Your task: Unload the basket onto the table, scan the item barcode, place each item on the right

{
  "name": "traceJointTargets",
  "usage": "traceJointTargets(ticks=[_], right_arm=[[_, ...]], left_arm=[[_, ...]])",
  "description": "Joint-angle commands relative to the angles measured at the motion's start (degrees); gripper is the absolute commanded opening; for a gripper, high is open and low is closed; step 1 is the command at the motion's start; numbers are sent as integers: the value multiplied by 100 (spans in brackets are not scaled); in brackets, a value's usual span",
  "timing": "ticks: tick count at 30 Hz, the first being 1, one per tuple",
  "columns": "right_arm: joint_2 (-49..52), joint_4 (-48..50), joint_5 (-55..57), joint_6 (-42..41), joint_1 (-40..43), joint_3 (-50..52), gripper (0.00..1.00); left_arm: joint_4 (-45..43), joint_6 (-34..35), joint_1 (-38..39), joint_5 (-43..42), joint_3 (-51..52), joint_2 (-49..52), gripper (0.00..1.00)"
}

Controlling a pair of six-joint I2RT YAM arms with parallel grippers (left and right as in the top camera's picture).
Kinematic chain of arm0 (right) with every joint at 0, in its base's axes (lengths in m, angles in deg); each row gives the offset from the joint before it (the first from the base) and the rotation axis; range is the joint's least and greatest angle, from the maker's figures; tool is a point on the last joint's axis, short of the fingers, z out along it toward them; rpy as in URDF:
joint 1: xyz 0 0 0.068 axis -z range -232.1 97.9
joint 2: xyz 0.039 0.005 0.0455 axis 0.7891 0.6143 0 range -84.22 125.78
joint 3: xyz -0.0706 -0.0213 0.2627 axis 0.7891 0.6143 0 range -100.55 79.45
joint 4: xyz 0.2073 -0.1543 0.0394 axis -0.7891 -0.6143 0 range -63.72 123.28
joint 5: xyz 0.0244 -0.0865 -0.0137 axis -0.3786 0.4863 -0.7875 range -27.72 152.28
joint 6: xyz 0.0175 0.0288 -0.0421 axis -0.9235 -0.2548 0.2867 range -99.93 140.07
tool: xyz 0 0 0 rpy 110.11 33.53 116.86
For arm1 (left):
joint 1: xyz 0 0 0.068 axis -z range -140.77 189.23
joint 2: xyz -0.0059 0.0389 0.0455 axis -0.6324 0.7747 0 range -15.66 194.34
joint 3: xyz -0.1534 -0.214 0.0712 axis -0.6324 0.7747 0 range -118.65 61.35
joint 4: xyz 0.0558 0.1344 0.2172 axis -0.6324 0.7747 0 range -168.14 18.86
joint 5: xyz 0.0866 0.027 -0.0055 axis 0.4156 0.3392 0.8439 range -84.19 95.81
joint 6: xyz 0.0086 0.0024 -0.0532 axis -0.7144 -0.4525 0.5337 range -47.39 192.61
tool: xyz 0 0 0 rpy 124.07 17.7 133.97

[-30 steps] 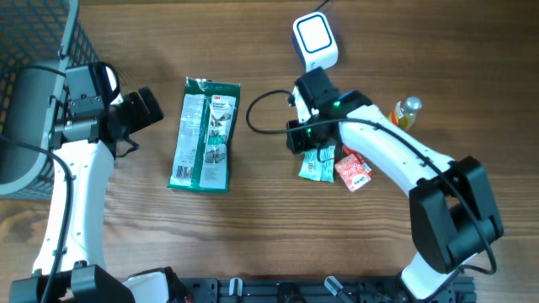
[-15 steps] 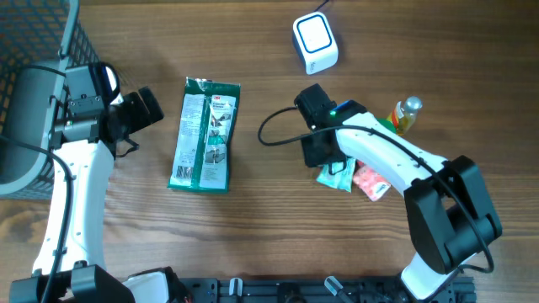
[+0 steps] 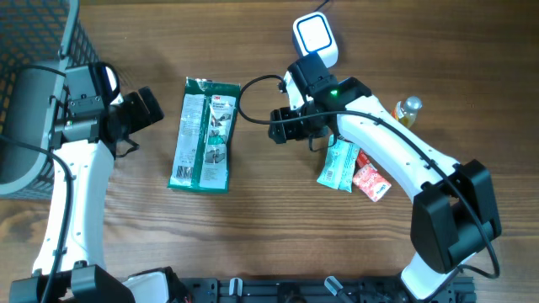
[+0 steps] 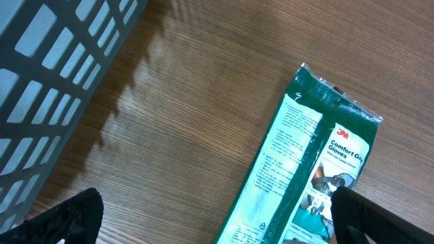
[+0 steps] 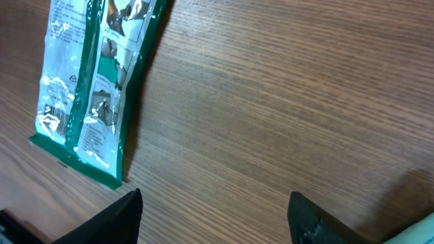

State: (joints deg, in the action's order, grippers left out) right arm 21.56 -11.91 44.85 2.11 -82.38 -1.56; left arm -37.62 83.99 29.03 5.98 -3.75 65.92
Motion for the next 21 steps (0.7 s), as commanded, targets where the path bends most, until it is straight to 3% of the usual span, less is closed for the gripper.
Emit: traceJointTargets(ticks=[1,6,12,16,21], right_arm=[[39,-68,-199,-44,-9,-83,75],[39,-85,-199,-48,-9,-83,86],[39,-52,-199,-46,-9,-83,91],[39,28,-197,-50,-9,-83,92],[39,39,-197,-48,-9,-83,92]], left_arm=[[-81,-70,-20,15,-26,-9,100],[-815,-50,-15,-129,-26,7,100],[-142,256,-15,-704,-9,131,98],[-79,369,-15,-719,22,179,42],[-96,472,26,-717,22,179,24]])
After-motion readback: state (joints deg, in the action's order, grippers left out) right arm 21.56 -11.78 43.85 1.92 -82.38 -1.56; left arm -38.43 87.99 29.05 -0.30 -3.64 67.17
